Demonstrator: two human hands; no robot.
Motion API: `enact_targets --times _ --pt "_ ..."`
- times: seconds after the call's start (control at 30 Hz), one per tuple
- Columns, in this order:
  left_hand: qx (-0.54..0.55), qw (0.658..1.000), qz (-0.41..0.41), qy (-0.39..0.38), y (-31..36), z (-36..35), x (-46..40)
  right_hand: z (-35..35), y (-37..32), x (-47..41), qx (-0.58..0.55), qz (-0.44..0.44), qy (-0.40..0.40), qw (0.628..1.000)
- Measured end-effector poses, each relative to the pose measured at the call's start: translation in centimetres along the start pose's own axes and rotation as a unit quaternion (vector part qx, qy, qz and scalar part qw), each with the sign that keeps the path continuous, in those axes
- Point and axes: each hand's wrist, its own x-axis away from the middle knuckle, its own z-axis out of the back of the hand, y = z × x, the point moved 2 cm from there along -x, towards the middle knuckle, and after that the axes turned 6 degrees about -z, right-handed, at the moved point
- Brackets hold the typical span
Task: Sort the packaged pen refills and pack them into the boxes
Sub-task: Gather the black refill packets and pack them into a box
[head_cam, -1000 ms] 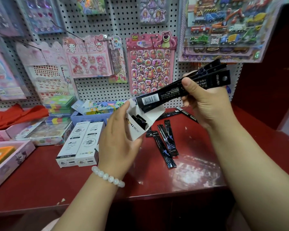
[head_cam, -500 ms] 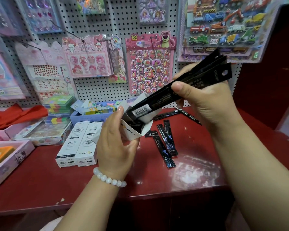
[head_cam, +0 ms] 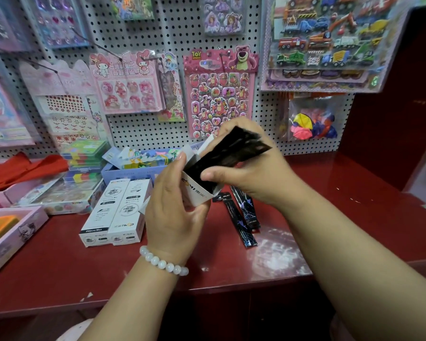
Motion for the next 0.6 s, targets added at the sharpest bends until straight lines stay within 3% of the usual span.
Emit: enact_targets --times 0.07,0.13,0.2,0.27,0.33,0.43,0.5,0.6 --pt "0.004 1.0 0.023 -0.016 0.0 -0.2 0.0 -0.3 0.9 -0.2 0.085 -0.014 -0.003 0.996" --pt "0.003 0.999 0.039 -0.027 -0.3 -0.2 0.0 0.0 0.6 -0.2 0.097 -0.007 0.009 0.995" --pt "0.002 0.998 0.05 -0.032 -0.6 -0.3 -0.1 0.7 -0.2 0.2 0.057 0.033 0.085 0.994" --pt "0.002 0.998 0.051 -0.034 -0.7 -0.3 -0.1 0.8 -0.6 0.6 0.094 0.101 0.148 0.979" --pt "0.004 0.998 0.046 -0.035 -0.6 -0.4 -0.1 0.1 -0.3 0.7 0.172 0.126 0.13 0.968" --pt "0.013 0.998 0.04 -0.045 -0.5 -0.6 -0.1 -0.9 0.7 0.4 0.261 0.066 0.059 0.961" --pt "0.014 0.998 0.045 -0.048 -0.6 -0.6 -0.1 -0.9 0.8 0.6 0.256 0.071 0.06 0.962" --pt "0.006 0.998 0.05 -0.046 -0.8 -0.6 -0.2 -0.4 0.4 1.9 0.175 0.146 0.129 0.965"
